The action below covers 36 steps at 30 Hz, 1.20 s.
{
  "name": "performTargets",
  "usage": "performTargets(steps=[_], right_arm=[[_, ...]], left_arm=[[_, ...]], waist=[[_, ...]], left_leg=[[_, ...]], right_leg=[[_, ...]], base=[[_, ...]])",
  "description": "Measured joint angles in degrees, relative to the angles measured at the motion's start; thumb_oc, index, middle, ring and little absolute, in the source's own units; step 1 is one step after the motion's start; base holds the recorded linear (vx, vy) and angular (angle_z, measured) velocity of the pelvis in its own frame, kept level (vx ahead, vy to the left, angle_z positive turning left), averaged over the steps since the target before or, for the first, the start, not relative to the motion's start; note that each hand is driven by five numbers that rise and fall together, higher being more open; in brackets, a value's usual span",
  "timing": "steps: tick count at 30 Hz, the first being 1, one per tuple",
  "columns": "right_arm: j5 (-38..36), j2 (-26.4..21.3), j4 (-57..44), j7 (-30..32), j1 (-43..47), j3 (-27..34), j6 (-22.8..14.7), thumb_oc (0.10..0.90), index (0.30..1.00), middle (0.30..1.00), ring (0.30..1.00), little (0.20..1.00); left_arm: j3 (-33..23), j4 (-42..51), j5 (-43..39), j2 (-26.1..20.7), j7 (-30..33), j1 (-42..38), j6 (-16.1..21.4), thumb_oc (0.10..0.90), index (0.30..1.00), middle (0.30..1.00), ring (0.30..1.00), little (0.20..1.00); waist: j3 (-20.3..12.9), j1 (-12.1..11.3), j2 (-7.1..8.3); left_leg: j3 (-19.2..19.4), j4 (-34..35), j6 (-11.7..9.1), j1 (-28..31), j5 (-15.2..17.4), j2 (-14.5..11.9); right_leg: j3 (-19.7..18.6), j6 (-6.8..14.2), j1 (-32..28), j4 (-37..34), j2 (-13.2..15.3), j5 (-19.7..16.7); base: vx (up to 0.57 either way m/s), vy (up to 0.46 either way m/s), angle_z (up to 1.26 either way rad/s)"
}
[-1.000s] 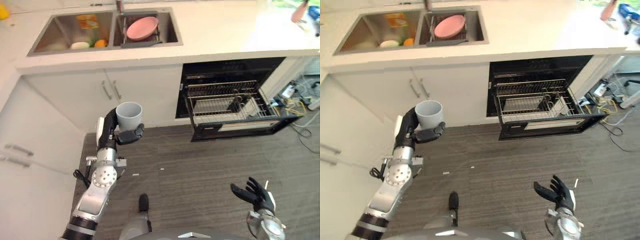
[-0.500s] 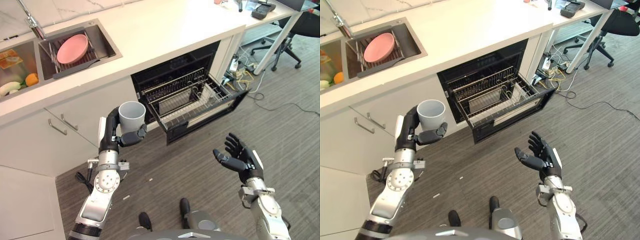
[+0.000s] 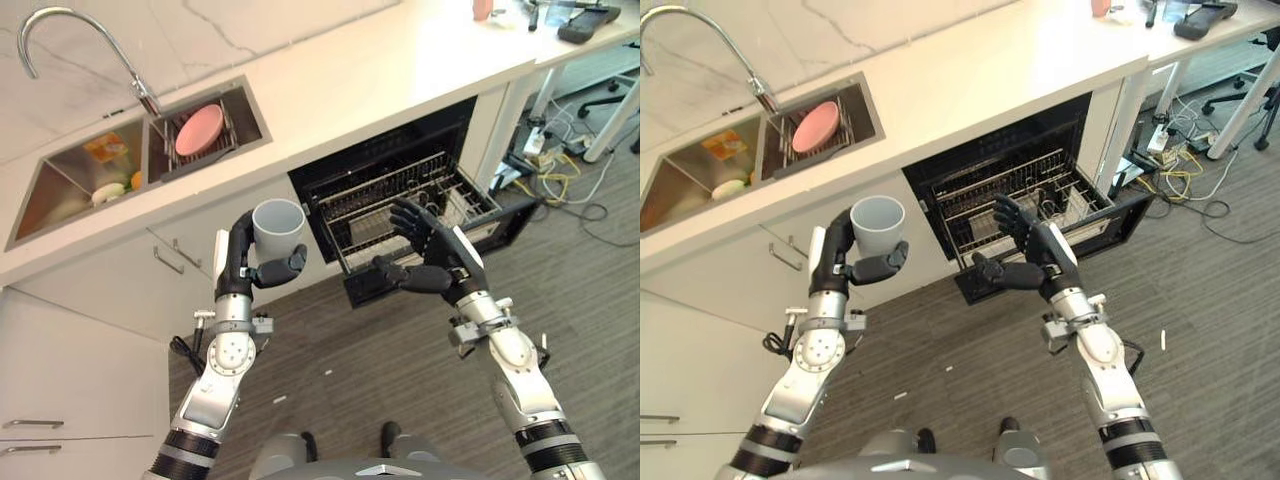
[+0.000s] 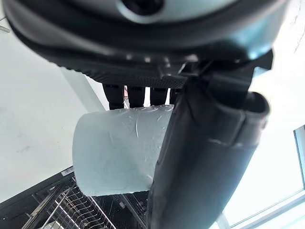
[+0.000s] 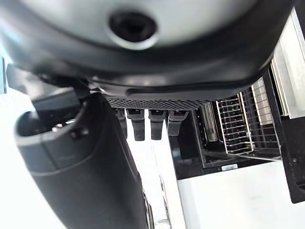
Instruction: Place the dishes in the dishwasher.
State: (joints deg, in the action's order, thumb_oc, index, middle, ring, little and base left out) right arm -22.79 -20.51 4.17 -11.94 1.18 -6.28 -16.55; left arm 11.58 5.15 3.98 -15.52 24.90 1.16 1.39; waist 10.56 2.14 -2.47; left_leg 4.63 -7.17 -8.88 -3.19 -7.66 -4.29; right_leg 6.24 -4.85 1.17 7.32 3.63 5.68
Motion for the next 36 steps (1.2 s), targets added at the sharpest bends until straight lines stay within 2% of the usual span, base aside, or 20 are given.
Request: performTargets(steps=[2,3,4,6,9,10,11,12,13,15,16,17,18,19,23,24,26,27,29,36], right_arm=[[0.0,-0.17,-0.15,0.01,-0.42,-0.01,0.18,0.8,0.9,0.9,0.9,0.9],[0.0,-0.17,-0.15,0.01,-0.42,-0.01,0.18,0.8,0.9,0.9,0.9,0.9],[-0.2,-0.2,-0.19,0.12,-0.58,-0.02,0.36,0.8,0.9,0.9,0.9,0.9],[-0.42,-0.07,-0.87,0.02,-1.1,-0.48,0.42,0.8,0.9,0.9,0.9,0.9],[-2.53,-0.2,-4.39,0.31,-3.27,-0.82,0.53,0.8,0.9,0.9,0.9,0.9],[-3.24,0.14,-5.51,0.7,-3.68,-1.49,0.57,0.8,0.9,0.9,0.9,0.9],[-4.52,-0.06,-6.39,0.75,-3.71,-1.95,0.57,0.8,0.9,0.9,0.9,0.9],[-4.55,0.06,-7.67,0.82,-3.73,-2.31,0.54,0.8,0.9,0.9,0.9,0.9],[-4.55,0.06,-7.67,0.82,-3.73,-2.31,0.54,0.8,0.9,0.9,0.9,0.9],[-4.53,0.3,-8.53,1.25,-3.54,-4.2,0.6,0.8,0.9,0.9,0.9,0.9],[-4.53,0.3,-8.53,1.25,-3.54,-4.2,0.6,0.8,0.9,0.9,0.9,0.9],[-4.54,0.45,-8.57,1.3,-3.49,-5.47,0.88,0.8,0.9,0.9,0.9,0.9],[-4.54,0.45,-8.57,1.3,-3.49,-5.47,0.88,0.8,0.9,0.9,0.9,0.9],[-4.53,0.41,-9.15,1.65,-1.88,-8.55,1.58,0.8,0.9,0.9,0.9,0.9],[-4.51,0.75,-10.49,3.57,1.59,-11.21,1.99,0.8,0.9,0.9,0.9,0.9],[-4.54,1.16,-12.45,4.99,2.21,-11.93,2.2,0.8,0.9,0.9,0.9,0.9],[-4.54,1.16,-12.45,4.99,2.21,-11.93,2.2,0.8,0.9,0.9,0.9,0.9],[-4.86,2.05,-14.71,6.57,2.82,-13.02,2.14,0.8,0.9,0.9,0.9,0.9],[-6.29,2.57,-14.77,8.19,3.23,-12.97,2.17,0.8,0.9,0.9,0.9,0.9],[-7.84,4.32,-14.83,16.52,9.53,-15.03,1.83,0.8,0.9,0.9,0.9,0.9]], left_arm=[[0.48,-0.14,0.0,0.0,0.14,-0.02,0.46,0.4,0.3,0.3,0.3,0.3],[0.48,-0.14,0.0,0.0,0.14,-0.02,0.46,0.4,0.3,0.3,0.3,0.3],[1.49,-1.03,0.23,-0.11,0.16,-0.87,0.62,0.4,0.3,0.3,0.3,0.3],[1.46,-1.24,0.28,-0.29,0.48,-0.31,0.6,0.4,0.3,0.3,0.3,0.3],[1.51,-0.43,0.42,-0.32,0.76,-0.38,0.63,0.4,0.3,0.3,0.3,0.3],[1.51,-0.16,0.68,-0.34,0.93,-0.39,0.66,0.4,0.3,0.3,0.3,0.3],[1.53,0.02,0.86,-0.33,0.91,-0.41,0.78,0.4,0.3,0.3,0.3,0.3],[1.61,0.4,1.04,-0.51,0.88,-0.76,1.15,0.4,0.3,0.3,0.3,0.3],[1.61,0.4,1.04,-0.51,0.88,-0.76,1.15,0.4,0.3,0.3,0.3,0.3],[1.61,0.72,1.0,-0.61,0.99,-1.34,1.19,0.4,0.3,0.3,0.3,0.3],[1.61,0.72,1.0,-0.61,0.99,-1.34,1.19,0.4,0.3,0.3,0.3,0.3],[1.66,0.86,1.0,-0.71,1.19,-1.42,1.19,0.4,0.3,0.3,0.3,0.3],[1.66,0.86,1.0,-0.71,1.19,-1.42,1.19,0.4,0.3,0.3,0.3,0.3],[1.8,2.13,1.0,-2.25,2.14,-1.51,1.24,0.4,0.3,0.3,0.3,0.3],[3.29,2.48,1.02,-3.38,2.88,-3.23,1.29,0.4,0.3,0.3,0.3,0.3],[5.95,2.54,1.05,-3.73,3.06,-5.17,1.3,0.4,0.3,0.3,0.3,0.3],[5.95,2.54,1.05,-3.73,3.06,-5.17,1.3,0.4,0.3,0.3,0.3,0.3],[9.5,2.79,1.18,-4.92,3.3,-8.23,1.64,0.4,0.3,0.3,0.3,0.3],[10.47,2.79,1.29,-5.37,3.26,-10.27,1.63,0.4,0.3,0.3,0.3,0.3],[12.85,2.73,4.76,-6.05,3.82,-17.65,2.05,0.4,0.3,0.3,0.3,0.3]], waist=[[0.0,0.05,0.0],[0.0,0.05,0.0],[0.45,0.03,0.74],[0.44,-0.42,0.69],[-0.03,2.12,-0.23],[-0.19,2.75,-0.47],[-0.57,3.11,-1.07],[-0.9,3.38,-1.31],[-0.9,3.38,-1.31],[-0.94,2.09,-0.4],[-0.94,2.09,-0.4],[-0.96,1.51,-0.33],[-0.96,1.51,-0.33],[-2.24,0.85,1.1],[-2.42,0.8,1.81],[-2.46,0.81,1.88],[-2.46,0.81,1.88],[-2.6,1.22,2.13],[-2.65,1.59,2.21],[-3.19,3.19,1.36]], left_leg=[[0.36,8.53,0.29,2.27,0.74,-1.42],[0.36,8.53,0.29,2.27,0.74,-1.42],[0.5,12.82,0.1,2.07,0.61,-3.75],[-0.87,12.78,-0.52,2.07,0.03,-4.85],[0.83,12.21,-0.09,2.93,-1.57,-3.7],[2.38,12.25,0.56,4.24,-2.32,-3.77],[2.69,12.13,1.92,5.58,-4.88,-3.83],[2.91,12.41,2.19,5.95,-2.61,-3.87],[2.91,12.41,2.19,5.95,-2.61,-3.87],[2.96,12.4,3.05,6.87,-2.09,-2.47],[2.96,12.4,3.05,6.87,-2.09,-2.47],[2.95,12.4,4.1,8.07,-1.64,-2.16],[2.95,12.4,4.1,8.07,-1.64,-2.16],[2.95,12.4,5.08,8.2,-0.98,-1.04],[3.0,12.4,5.15,7.94,-0.94,0.25],[3.01,12.4,5.29,7.98,-0.85,0.63],[3.01,12.4,5.29,7.98,-0.85,0.63],[3.08,12.4,5.9,8.03,-0.44,0.81],[3.15,12.4,6.03,8.03,-0.27,0.97],[3.91,12.41,5.94,7.51,0.03,0.91]], right_leg=[[-0.36,-0.17,-1.36,-2.29,-1.28,-0.83],[-0.36,-0.17,-1.36,-2.29,-1.28,-0.83],[-0.79,-0.87,-3.24,-4.85,-2.98,-1.95],[-2.3,-1.05,-4.68,-5.7,-4.17,-2.07],[-2.45,-0.97,-8.4,-8.88,-4.6,-2.07],[-2.49,-0.46,-9.66,-9.55,-4.87,-1.85],[-2.8,0.35,-10.33,-9.75,-5.45,-1.35],[-2.89,1.23,-10.41,-9.72,-5.59,-0.83],[-2.89,1.23,-10.41,-9.72,-5.59,-0.83],[-2.93,5.11,-10.26,-7.65,-3.62,-0.32],[-2.93,5.11,-10.26,-7.65,-3.62,-0.32],[-2.85,6.77,-9.97,-4.97,-3.08,0.65],[-2.85,6.77,-9.97,-4.97,-3.08,0.65],[-2.48,8.61,-10.17,-5.38,-1.94,1.73],[-2.37,8.62,-10.32,-6.36,-0.62,1.68],[-2.44,8.62,-10.32,-6.34,-0.22,1.68],[-2.44,8.62,-10.32,-6.34,-0.22,1.68],[-3.0,8.68,-10.15,-6.36,0.01,1.65],[-3.07,8.68,-10.03,-6.74,0.29,1.65],[-3.51,7.65,-9.02,-6.81,0.29,0.78]], base=[[0.23,0.089,-0.09],[0.12,0.042,-0.13],[0.03,0.009,-0.41],[0.07,0.048,-0.56],[0.1,0.069,-0.13],[0.06,0.051,-0.04],[0.06,0.055,-0.03],[0.04,0.043,-0.03],[0.03,0.048,0.03],[0.02,0.077,0.01],[0.02,0.073,0.02],[0.0,0.0,0.0],[0.02,0.077,0.02],[0.02,0.099,-0.02],[0.03,0.07,-0.06],[0.0,0.0,0.0],[0.01,0.017,-0.05],[0.02,0.034,-0.09],[0.02,0.065,-0.17],[0.01,0.018,-0.05]])
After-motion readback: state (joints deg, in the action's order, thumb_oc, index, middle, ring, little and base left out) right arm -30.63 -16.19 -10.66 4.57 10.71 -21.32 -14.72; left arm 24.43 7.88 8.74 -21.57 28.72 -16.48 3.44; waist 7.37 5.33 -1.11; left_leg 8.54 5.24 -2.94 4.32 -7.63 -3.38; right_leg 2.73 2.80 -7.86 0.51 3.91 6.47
